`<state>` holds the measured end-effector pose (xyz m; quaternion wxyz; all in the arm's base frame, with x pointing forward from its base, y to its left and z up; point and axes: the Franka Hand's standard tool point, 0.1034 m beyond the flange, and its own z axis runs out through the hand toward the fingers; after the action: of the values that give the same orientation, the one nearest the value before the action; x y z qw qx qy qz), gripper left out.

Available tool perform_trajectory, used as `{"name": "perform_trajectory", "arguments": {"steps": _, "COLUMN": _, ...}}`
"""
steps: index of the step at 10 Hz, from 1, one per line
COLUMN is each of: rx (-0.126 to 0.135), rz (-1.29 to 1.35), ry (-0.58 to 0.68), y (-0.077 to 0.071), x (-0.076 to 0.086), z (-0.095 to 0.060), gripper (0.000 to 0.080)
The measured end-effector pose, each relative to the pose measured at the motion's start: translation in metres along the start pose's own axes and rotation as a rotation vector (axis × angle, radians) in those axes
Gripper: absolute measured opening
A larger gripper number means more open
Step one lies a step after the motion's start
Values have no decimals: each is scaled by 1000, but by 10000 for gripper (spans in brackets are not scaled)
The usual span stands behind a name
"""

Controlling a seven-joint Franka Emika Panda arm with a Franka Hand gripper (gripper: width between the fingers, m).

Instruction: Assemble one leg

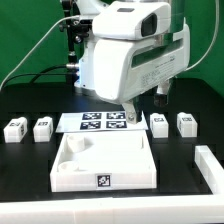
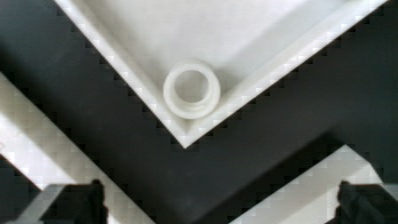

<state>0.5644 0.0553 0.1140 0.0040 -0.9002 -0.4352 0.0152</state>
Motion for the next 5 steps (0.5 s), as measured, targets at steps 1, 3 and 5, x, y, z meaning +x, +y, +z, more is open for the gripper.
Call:
{"name": "perform_trajectory", "arguments": {"steps": 1, "rx": 1, "rz": 0, "ry": 0, "y": 0, "x": 0, "z": 0, "gripper": 649}}
{"name": "perform_trajectory", "arguments": {"steps": 3, "rx": -5, "rz": -98, "ry": -7, "y": 1, "x": -2, "z": 1, "gripper": 649}}
{"name": "perform_trajectory", "arguments": {"steps": 5, "rx": -20, "rz": -501, "ry": -19, "y": 5, "x": -17, "z": 5, "gripper": 649}}
